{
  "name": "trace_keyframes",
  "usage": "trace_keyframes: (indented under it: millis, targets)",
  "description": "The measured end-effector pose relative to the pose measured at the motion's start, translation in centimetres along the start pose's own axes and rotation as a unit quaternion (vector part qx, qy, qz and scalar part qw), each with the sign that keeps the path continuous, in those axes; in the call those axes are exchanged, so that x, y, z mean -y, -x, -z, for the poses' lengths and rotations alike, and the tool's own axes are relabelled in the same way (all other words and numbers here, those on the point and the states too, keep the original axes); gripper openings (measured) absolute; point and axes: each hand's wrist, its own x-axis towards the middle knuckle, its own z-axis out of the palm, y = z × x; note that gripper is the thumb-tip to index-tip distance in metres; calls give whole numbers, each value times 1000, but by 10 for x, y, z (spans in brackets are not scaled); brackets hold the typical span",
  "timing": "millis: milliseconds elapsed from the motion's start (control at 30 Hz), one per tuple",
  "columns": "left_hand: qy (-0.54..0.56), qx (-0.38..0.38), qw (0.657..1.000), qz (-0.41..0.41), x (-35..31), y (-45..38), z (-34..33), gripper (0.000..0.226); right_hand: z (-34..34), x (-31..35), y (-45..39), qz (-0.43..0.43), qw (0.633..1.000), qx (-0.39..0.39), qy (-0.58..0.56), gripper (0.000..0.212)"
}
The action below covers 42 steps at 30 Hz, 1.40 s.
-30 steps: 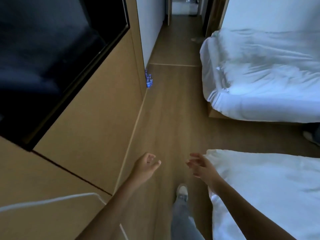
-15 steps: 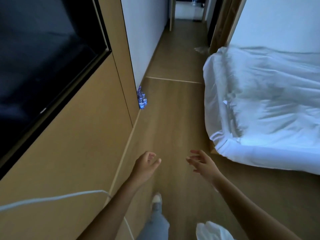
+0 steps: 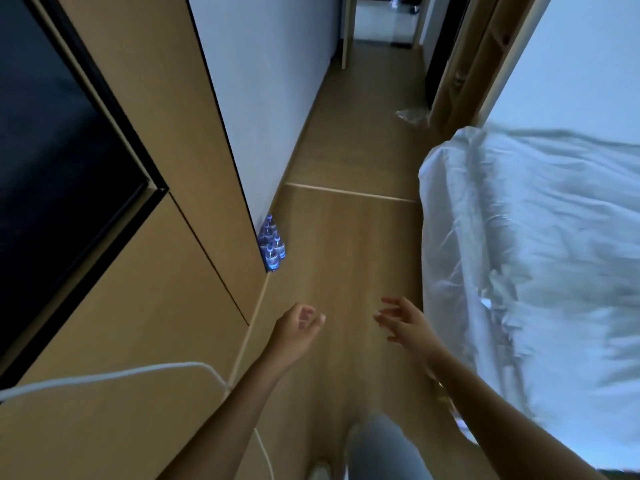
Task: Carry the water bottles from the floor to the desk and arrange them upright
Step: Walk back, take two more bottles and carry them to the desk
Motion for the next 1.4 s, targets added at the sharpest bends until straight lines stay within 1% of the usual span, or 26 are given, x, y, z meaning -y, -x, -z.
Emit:
trace_keyframes:
  millis: [267,333,433,500,633,733,767,833,867,933,1033,1133,1200,1267,1300,1333,1367,1400]
  targets:
    - [23,-51,998,35,-77,-228,-5,30,66,92,-234,24,999,28,17,39]
    - [36,-66,995,61,-105,-281,-5,31,86,126,-291,27,998,41,29,41]
    - [53,-77,993,72,-144,-347,-3,30,107,174,-368,32,998,46,32,42]
    - [64,-87,991,79,-164,-388,4,28,113,203,-415,33,996,64,43,42]
    - [96,-130,982,101,-182,-461,19,21,104,243,-507,32,993,103,55,36]
    - [128,-174,968,126,-184,-528,32,12,87,266,-585,25,989,132,63,36]
    - [137,-176,966,128,-185,-546,39,11,80,273,-606,26,987,143,67,35]
    - [142,-155,968,136,-183,-591,54,10,66,291,-657,32,982,166,87,34]
    - [133,-152,969,141,-183,-612,64,12,58,300,-679,33,980,172,98,34]
    - [124,-170,966,151,-184,-643,81,24,45,319,-713,30,975,188,116,36]
    - [138,-206,951,187,-185,-681,103,21,24,348,-762,29,960,233,152,37]
    - [161,-247,932,211,-180,-703,119,27,-2,374,-801,22,944,271,187,41]
    - [166,-277,917,234,-175,-715,126,22,-21,388,-823,19,930,306,201,42]
    - [176,-312,897,258,-170,-726,128,13,-38,400,-842,19,914,342,216,42]
    - [185,-337,881,277,-167,-733,129,11,-48,405,-854,18,904,363,225,42]
    - [195,-362,864,292,-164,-740,130,10,-59,411,-865,19,893,382,238,43]
    - [193,-373,858,296,-163,-743,131,10,-64,413,-870,21,889,388,243,43]
    - [202,-400,838,311,-160,-751,130,11,-75,418,-884,23,872,416,258,43]
